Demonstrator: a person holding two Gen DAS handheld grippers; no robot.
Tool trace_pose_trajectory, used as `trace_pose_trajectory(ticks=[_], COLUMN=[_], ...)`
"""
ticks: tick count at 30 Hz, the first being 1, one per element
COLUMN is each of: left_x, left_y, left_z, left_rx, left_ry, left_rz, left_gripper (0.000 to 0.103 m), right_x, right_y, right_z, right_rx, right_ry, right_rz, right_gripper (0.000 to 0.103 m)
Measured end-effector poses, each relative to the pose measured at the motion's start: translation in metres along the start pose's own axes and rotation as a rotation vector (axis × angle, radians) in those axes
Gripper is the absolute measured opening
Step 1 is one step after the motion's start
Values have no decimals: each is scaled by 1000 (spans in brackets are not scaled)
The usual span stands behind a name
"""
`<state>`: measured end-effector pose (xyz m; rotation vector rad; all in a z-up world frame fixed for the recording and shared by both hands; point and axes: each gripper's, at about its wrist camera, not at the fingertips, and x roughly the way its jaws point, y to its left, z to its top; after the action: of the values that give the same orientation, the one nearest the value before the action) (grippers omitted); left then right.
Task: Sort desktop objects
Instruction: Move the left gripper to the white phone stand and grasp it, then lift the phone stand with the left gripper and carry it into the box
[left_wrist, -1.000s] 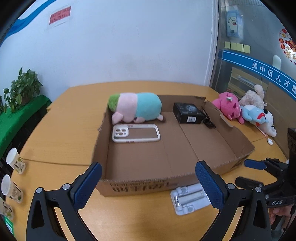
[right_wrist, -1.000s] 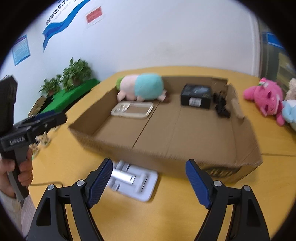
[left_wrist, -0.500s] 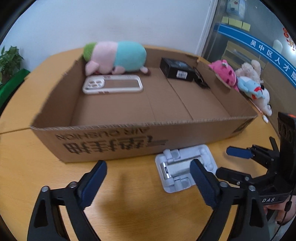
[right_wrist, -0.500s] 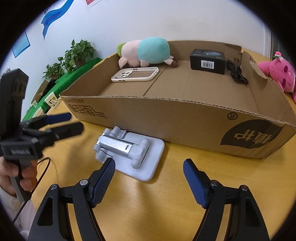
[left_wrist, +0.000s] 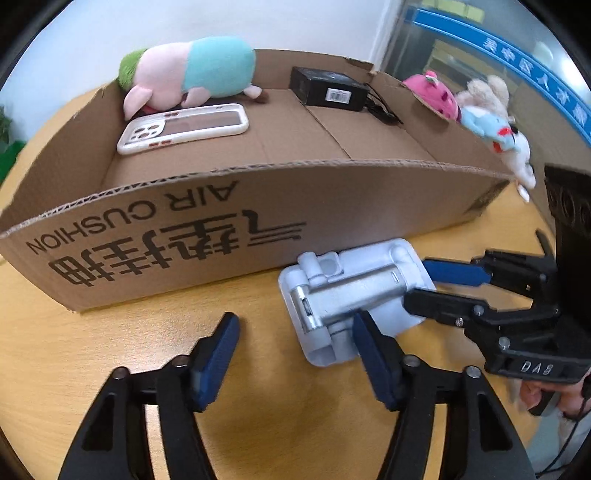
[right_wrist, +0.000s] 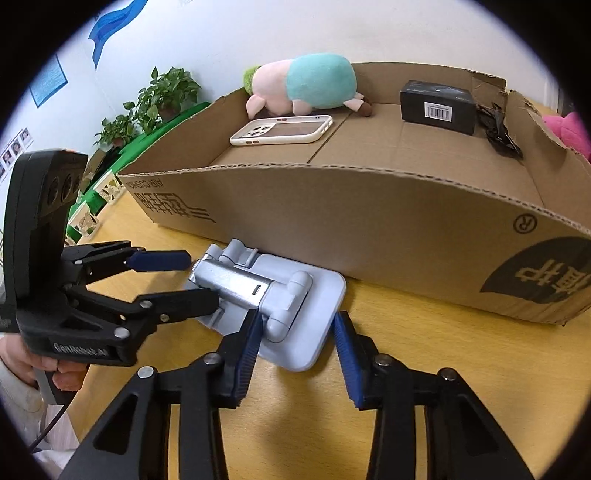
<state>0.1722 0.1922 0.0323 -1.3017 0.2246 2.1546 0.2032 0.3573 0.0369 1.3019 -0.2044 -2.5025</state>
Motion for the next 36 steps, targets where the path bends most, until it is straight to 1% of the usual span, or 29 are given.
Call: trace_pose_trajectory(ticks=[1, 3, 4, 13, 15, 18, 22, 23, 26, 30, 32, 36], left_x=[-1, -2, -2, -14, -24, -46, -79, -90, -108, -121, -123, -117], left_y=[1, 4, 4, -4, -6, -11, -17, -18, -18, -16, -10, 3], left_z=[0, 0, -1, -12, -12, -6, 13, 20, 41, 70, 86, 117], left_rx=[-16, -47, -59, -48, -50, -46, -20, -15, -1, 11, 14, 15], left_ry=[3, 14, 11, -13, -35, -88, -179, -211, -271, -327, -342, -351], left_rz=[-31, -89, -88, -53, -51, -42, -34, -34, -23, -3, -4, -11], left_gripper=[42, 31, 31, 28, 27, 27, 27, 27, 27, 27, 27, 27], right_x=[0, -1, -1, -7, -12, -29, -58, -66, -85, -97, -99, -95], right_y=[0, -1, -1, 4, 7, 14, 22, 24, 28, 28, 27, 18], right_z=[-1, -1, -2, -12, -12, -6, 11, 17, 38, 70, 86, 115], right_rx=[3, 11, 15, 42, 50, 43, 13, 5, -23, -56, -77, -87], right_ry=[-4, -11, -15, -23, -42, -96, -173, -193, -257, -328, -350, -359], right_rz=[2, 13, 13, 20, 24, 24, 21, 23, 18, 7, -2, -9], right_gripper=[39, 38, 38, 38, 38, 38, 38, 38, 38, 38, 37, 37])
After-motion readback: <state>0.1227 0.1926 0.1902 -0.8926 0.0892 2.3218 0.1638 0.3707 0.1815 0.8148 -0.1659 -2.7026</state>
